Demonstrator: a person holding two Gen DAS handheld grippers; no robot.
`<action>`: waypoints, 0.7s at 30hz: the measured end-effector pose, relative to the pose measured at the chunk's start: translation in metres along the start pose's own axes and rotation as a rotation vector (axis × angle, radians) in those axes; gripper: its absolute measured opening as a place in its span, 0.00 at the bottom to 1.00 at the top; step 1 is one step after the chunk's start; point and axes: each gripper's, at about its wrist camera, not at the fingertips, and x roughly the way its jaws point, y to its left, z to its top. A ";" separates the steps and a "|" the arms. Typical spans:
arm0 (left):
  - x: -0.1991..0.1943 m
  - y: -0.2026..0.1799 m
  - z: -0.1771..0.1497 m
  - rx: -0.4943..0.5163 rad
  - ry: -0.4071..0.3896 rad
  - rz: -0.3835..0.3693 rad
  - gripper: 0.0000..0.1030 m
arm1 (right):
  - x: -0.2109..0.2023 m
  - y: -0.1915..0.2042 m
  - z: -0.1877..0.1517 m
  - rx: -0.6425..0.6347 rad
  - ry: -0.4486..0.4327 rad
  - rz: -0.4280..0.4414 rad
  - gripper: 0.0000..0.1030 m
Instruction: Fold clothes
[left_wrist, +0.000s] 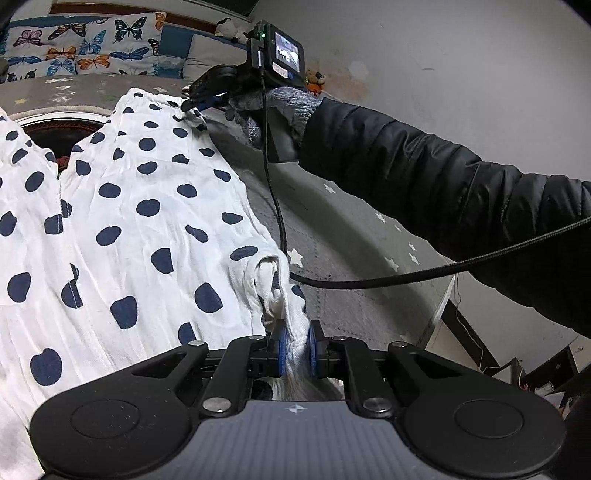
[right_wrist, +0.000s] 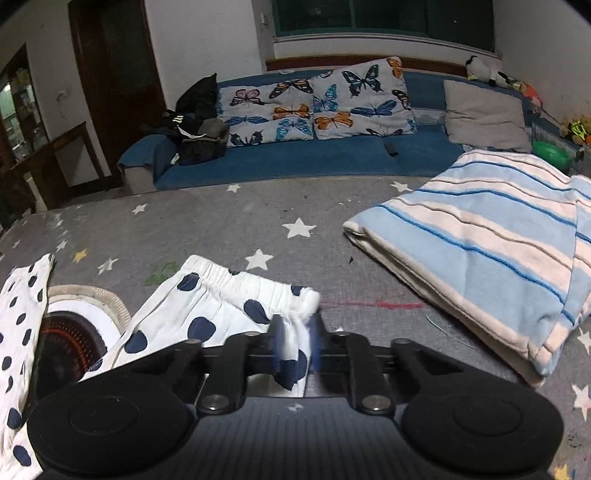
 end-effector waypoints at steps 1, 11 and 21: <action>-0.001 0.000 -0.001 0.000 -0.004 0.000 0.13 | -0.002 0.000 0.001 0.003 -0.004 -0.002 0.05; -0.047 0.002 -0.018 -0.024 -0.119 0.005 0.11 | -0.051 0.016 0.032 0.007 -0.079 -0.022 0.03; -0.115 0.022 -0.051 -0.135 -0.289 0.013 0.11 | -0.091 0.108 0.081 -0.075 -0.152 0.002 0.02</action>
